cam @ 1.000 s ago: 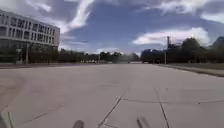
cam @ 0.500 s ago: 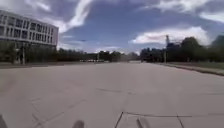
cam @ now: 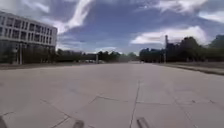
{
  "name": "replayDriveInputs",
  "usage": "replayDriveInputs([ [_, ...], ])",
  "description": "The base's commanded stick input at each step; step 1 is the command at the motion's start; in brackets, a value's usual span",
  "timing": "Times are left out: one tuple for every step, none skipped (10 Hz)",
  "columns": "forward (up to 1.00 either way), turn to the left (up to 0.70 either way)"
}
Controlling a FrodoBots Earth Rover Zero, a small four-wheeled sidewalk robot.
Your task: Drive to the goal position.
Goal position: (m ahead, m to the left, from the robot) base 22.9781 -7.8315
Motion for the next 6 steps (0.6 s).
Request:
replayDriveInputs([
  [1.0,-0.35],
  [1.0,-0.35],
  [1.0,-0.35],
  [1.0,-0.35],
  [1.0,-0.34],
  [1.0,-0.23],
])
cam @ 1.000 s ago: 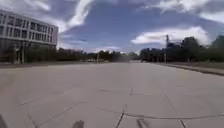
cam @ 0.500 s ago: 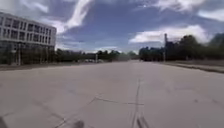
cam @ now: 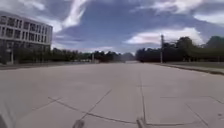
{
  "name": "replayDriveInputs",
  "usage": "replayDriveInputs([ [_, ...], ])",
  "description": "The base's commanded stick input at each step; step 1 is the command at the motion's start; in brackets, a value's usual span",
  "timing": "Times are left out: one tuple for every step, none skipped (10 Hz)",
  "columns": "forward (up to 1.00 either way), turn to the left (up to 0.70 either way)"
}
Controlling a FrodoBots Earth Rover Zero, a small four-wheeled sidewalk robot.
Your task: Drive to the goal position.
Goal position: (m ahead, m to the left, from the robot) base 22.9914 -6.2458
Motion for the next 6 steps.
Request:
replayDriveInputs([
  [1.0,0.0],
  [1.0,0.0],
  [1.0,0.0],
  [1.0,0.0],
  [1.0,0.0],
  [1.0,0.0],
])
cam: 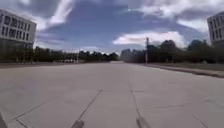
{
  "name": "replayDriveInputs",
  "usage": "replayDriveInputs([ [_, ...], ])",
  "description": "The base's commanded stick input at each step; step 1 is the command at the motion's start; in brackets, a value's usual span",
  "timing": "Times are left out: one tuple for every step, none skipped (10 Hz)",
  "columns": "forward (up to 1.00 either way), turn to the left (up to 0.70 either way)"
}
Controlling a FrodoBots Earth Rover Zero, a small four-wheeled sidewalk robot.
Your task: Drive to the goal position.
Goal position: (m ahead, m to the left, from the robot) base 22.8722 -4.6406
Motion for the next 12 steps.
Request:
replayDriveInputs([
  [1.0,0.0],
  [1.0,0.0],
  [1.0,0.0],
  [1.0,0.0],
  [1.0,0.0],
  [1.0,0.0],
  [1.0,0.0],
  [1.0,0.0],
  [1.0,0.0],
  [1.0,0.0],
  [1.0,0.0],
  [1.0,0.0],
])
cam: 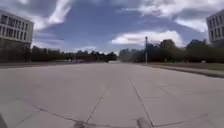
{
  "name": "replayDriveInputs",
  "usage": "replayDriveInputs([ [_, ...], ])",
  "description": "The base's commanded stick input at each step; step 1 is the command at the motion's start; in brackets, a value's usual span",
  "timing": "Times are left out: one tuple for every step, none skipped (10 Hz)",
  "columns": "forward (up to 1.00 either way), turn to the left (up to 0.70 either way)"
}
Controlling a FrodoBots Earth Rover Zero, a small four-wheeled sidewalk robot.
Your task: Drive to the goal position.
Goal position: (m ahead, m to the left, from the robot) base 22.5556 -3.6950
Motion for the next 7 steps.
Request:
replayDriveInputs([
  [1.0,0.0],
  [1.0,0.0],
  [1.0,0.0],
  [1.0,0.0],
  [1.0,0.23],
  [1.0,0.4],
  [1.0,0.26],
])
